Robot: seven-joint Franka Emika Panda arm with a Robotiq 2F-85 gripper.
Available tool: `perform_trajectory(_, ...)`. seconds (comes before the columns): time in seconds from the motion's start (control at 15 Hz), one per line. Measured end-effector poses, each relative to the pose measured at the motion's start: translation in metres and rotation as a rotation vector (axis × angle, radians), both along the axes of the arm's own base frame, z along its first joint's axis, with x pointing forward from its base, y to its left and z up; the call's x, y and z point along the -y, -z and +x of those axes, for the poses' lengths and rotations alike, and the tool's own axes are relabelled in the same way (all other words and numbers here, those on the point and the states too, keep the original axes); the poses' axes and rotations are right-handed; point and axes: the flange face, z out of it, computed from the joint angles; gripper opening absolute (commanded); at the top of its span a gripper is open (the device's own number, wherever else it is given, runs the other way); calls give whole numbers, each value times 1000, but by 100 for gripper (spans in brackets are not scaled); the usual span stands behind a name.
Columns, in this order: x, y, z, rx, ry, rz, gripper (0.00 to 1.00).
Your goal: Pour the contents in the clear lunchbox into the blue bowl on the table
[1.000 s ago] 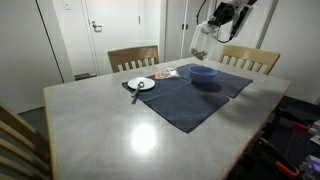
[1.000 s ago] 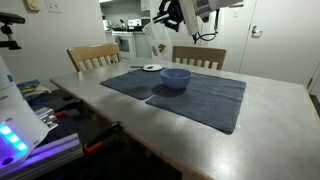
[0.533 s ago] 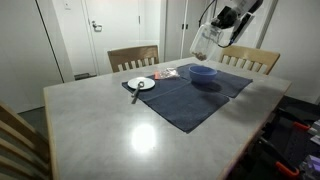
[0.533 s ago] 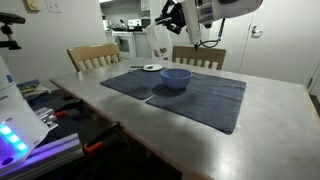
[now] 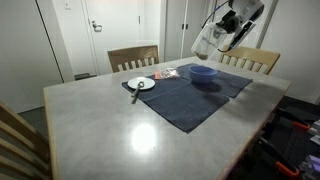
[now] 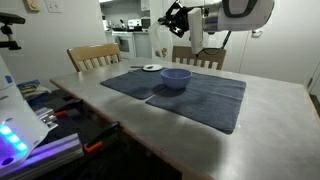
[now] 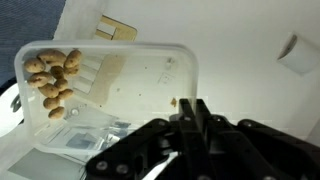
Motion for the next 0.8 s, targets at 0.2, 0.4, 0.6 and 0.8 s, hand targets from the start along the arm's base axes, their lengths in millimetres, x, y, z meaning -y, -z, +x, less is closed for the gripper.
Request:
perform_trajectory(0.2,3,6,2,11,-9,34,2)
perform_trajectory(0.4,6,12,3,25,-22,63,2)
perform_trajectory(0.6,11,19,0,42,-31,95,2)
perform_trajectory(0.8,17,28,-6,59,-35,138,2)
